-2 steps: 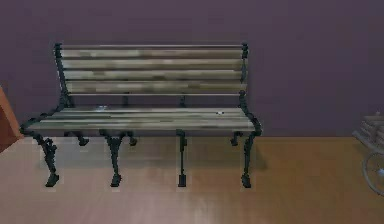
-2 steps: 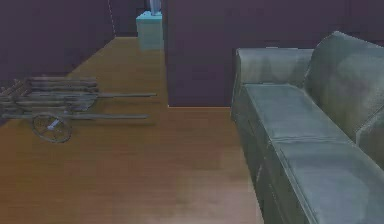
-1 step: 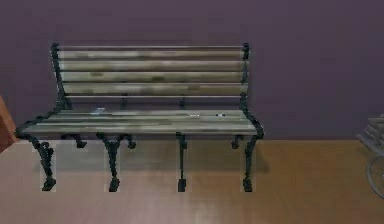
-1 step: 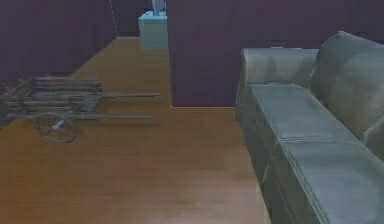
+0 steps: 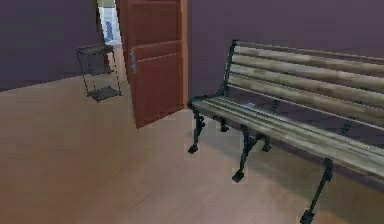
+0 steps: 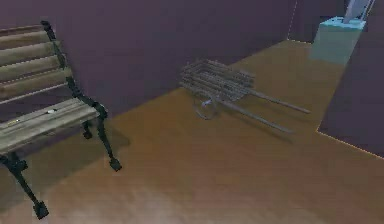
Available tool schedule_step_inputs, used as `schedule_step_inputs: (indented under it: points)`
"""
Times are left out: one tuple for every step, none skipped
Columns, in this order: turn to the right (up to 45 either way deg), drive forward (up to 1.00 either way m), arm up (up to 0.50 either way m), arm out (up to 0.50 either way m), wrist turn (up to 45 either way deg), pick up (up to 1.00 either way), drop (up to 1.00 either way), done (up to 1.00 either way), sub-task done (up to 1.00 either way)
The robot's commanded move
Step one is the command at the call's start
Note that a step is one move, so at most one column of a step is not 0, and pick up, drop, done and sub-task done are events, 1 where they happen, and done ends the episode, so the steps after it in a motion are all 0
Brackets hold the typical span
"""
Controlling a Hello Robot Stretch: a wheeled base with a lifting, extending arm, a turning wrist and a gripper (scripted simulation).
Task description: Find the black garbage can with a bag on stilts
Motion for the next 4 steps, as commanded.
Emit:
schedule_step_inputs:
  points:
    - [-33.0, 0.0, 0.0, 0.0, 0.0, 0.0, 0.0, 0.0, 0.0]
    - [0.0, 1.0, 0.0, 0.0, 0.0, 0.0, 0.0, 0.0, 0.0]
    - [0.0, 1.0, 0.0, 0.0, 0.0, 0.0, 0.0, 0.0, 0.0]
    - [-6.0, 0.0, 0.0, 0.0, 0.0, 0.0, 0.0, 0.0, 0.0]
